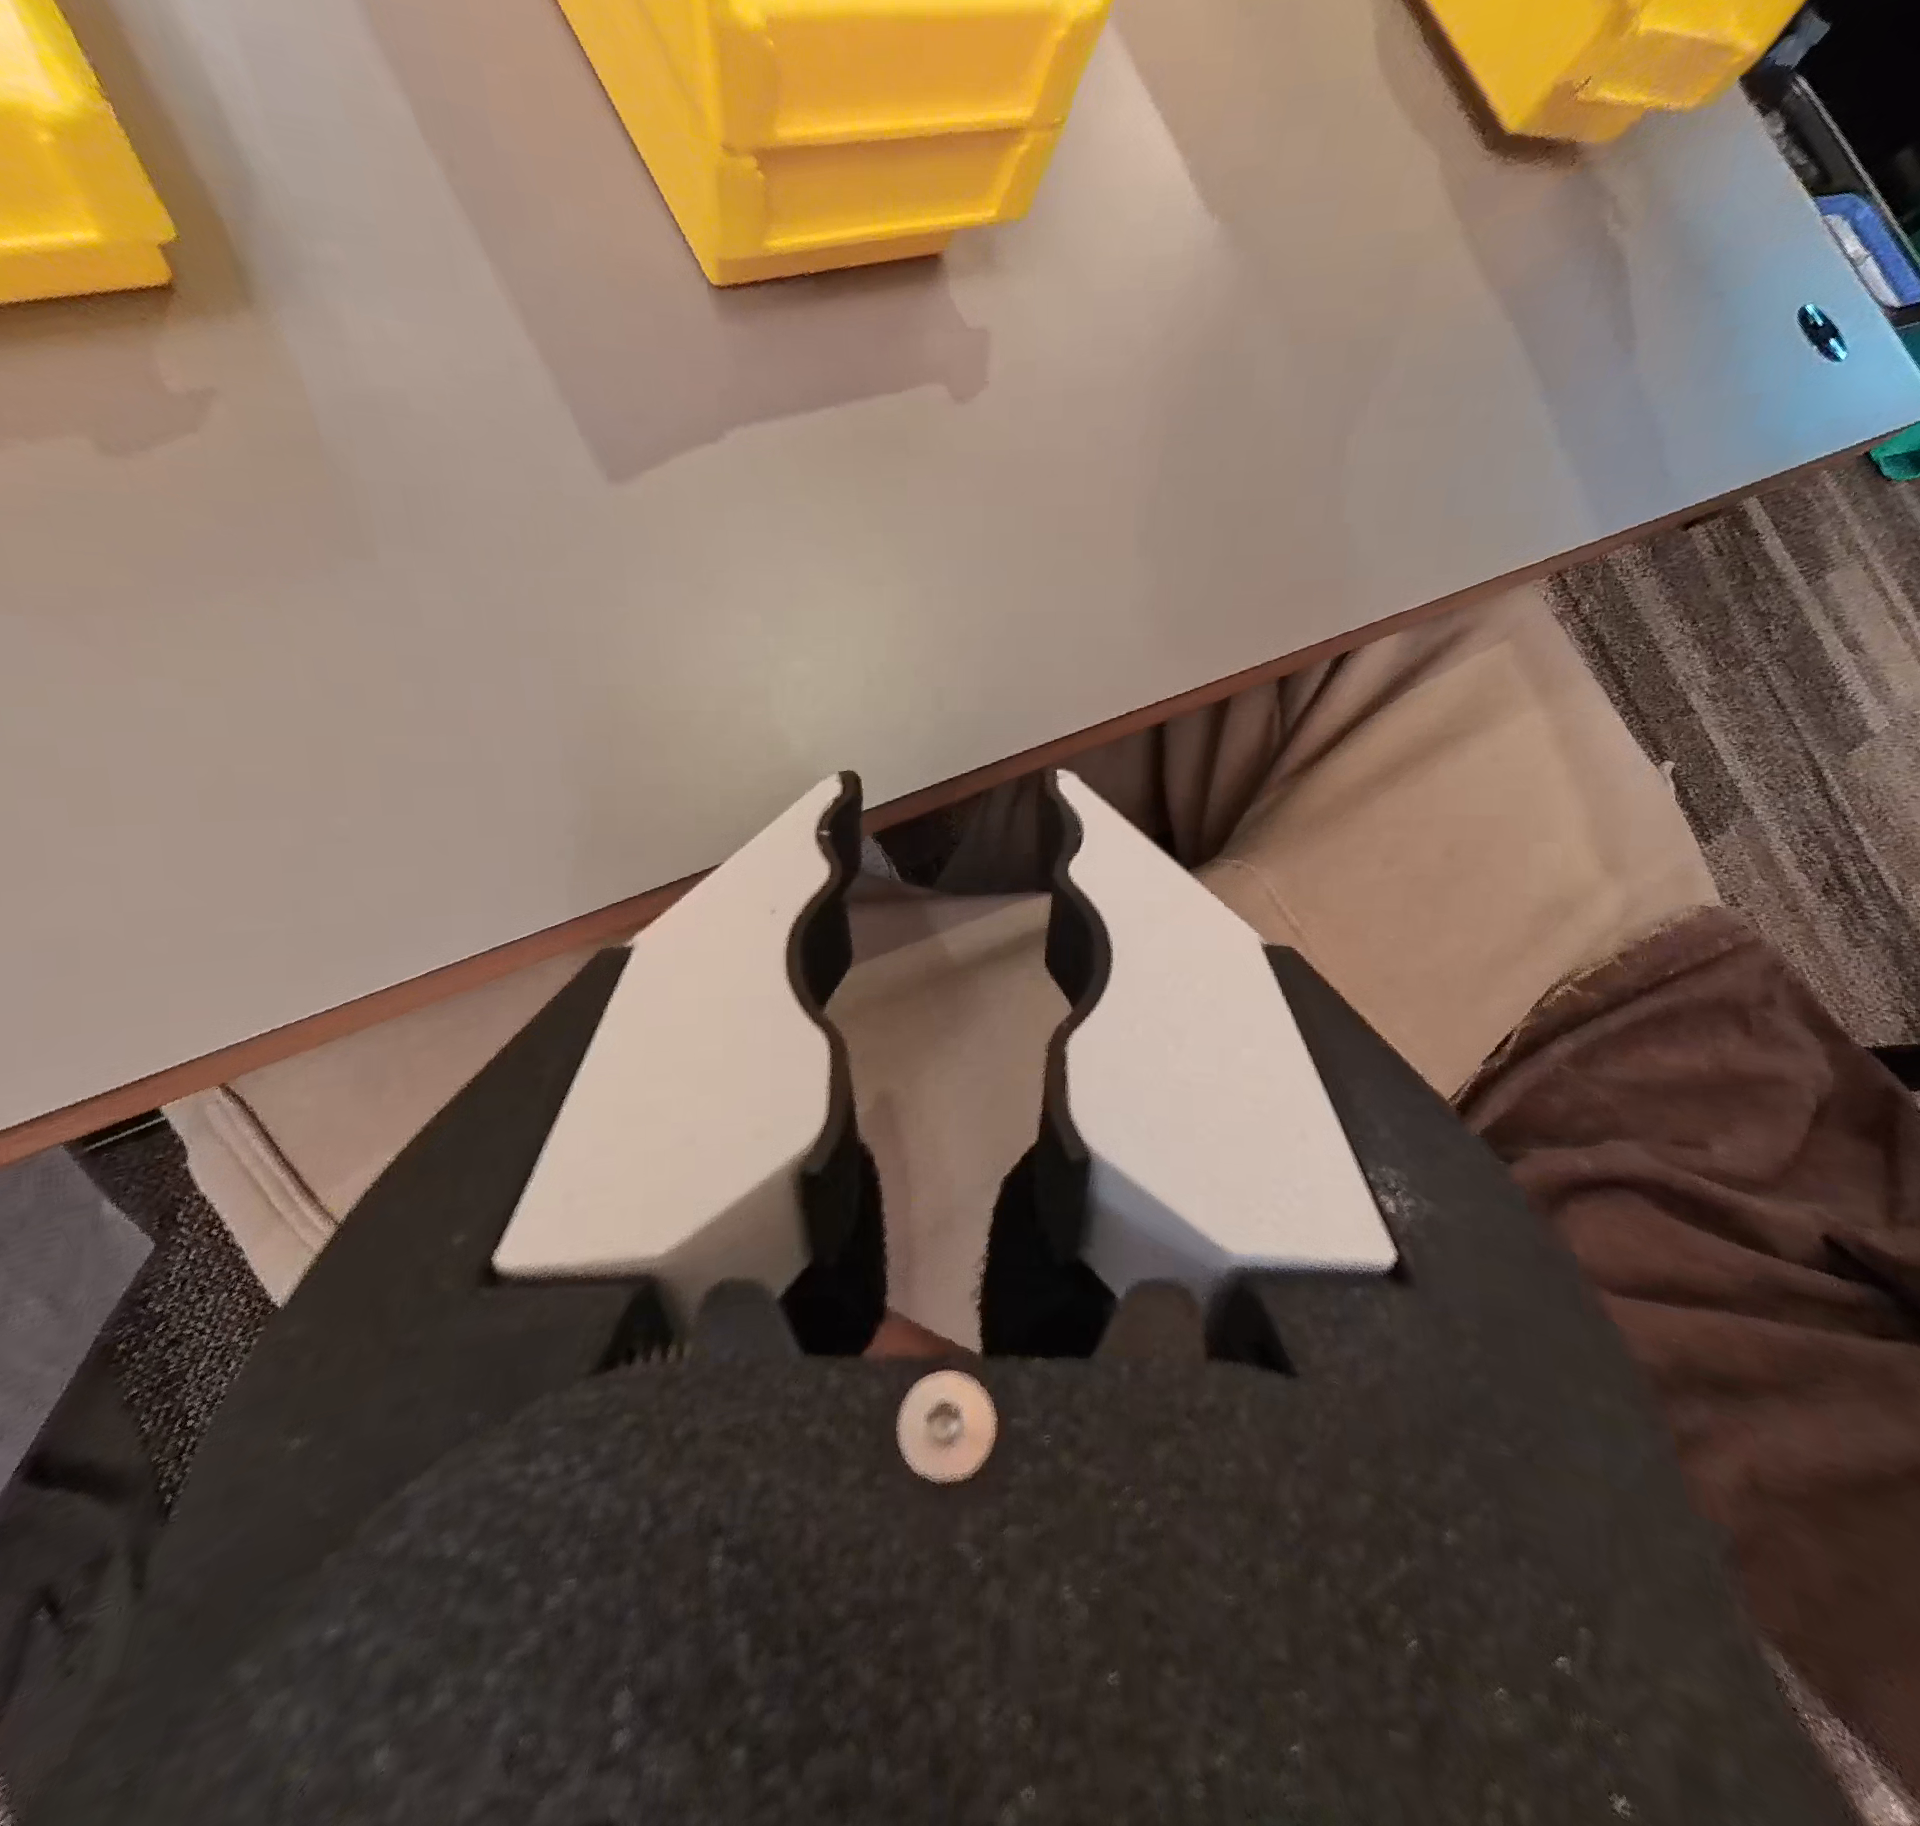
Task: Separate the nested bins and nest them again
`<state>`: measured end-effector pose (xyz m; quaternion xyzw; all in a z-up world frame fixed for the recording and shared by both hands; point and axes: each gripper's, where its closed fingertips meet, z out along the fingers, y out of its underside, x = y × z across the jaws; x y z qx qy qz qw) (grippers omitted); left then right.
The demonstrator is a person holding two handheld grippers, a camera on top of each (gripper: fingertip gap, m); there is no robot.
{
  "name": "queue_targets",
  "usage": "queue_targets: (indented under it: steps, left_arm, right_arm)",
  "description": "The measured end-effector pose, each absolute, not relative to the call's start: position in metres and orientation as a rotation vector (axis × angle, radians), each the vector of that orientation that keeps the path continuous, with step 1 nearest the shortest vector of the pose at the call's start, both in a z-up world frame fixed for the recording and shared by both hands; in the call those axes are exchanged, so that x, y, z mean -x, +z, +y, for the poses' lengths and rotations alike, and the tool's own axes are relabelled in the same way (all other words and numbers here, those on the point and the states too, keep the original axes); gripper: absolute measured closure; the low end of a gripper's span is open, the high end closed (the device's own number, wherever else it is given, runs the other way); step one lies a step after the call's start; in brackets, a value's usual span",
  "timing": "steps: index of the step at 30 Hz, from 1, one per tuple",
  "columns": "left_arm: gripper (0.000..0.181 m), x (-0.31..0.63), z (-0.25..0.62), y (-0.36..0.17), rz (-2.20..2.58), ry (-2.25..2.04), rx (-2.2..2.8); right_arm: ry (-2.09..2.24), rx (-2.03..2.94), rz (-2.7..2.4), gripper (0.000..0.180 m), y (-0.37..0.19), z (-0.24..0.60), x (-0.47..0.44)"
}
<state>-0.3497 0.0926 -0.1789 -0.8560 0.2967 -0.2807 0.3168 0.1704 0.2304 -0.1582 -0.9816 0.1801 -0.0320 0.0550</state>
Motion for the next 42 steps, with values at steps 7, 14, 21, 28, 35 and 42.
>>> queue_targets:
  steps: [7, 14, 21, 28, 35, 42]
  left_arm:
    - [0.150, 0.338, 0.090, -0.175, 0.827, -0.738, 2.225]
    - [0.150, 0.337, 0.089, -0.173, 0.866, -0.711, 2.203]
    - [0.150, 0.339, 0.092, -0.174, 0.875, -0.669, 2.198]
    - [0.150, 0.340, 0.090, -0.175, 0.890, -0.650, 2.194]
    - [0.151, 0.347, 0.093, -0.173, 0.864, -0.657, 2.194]
    - [0.150, 0.348, 0.096, -0.173, 0.845, -0.683, 2.206]
  right_arm:
    - [-0.134, 2.937, 0.595, 0.092, -0.099, 0.229, -0.143]
    - [-0.109, 2.894, 0.564, 0.090, -0.026, 0.248, -0.077]
    - [-0.011, 2.782, 0.396, 0.090, 0.058, 0.304, 0.040]
    - [0.140, 2.751, 0.311, 0.089, 0.037, 0.345, 0.167]
    - [-0.043, 2.783, 0.282, 0.088, -0.009, 0.359, 0.188]
    - [-0.094, 2.788, 0.306, 0.087, -0.039, 0.359, 0.192]
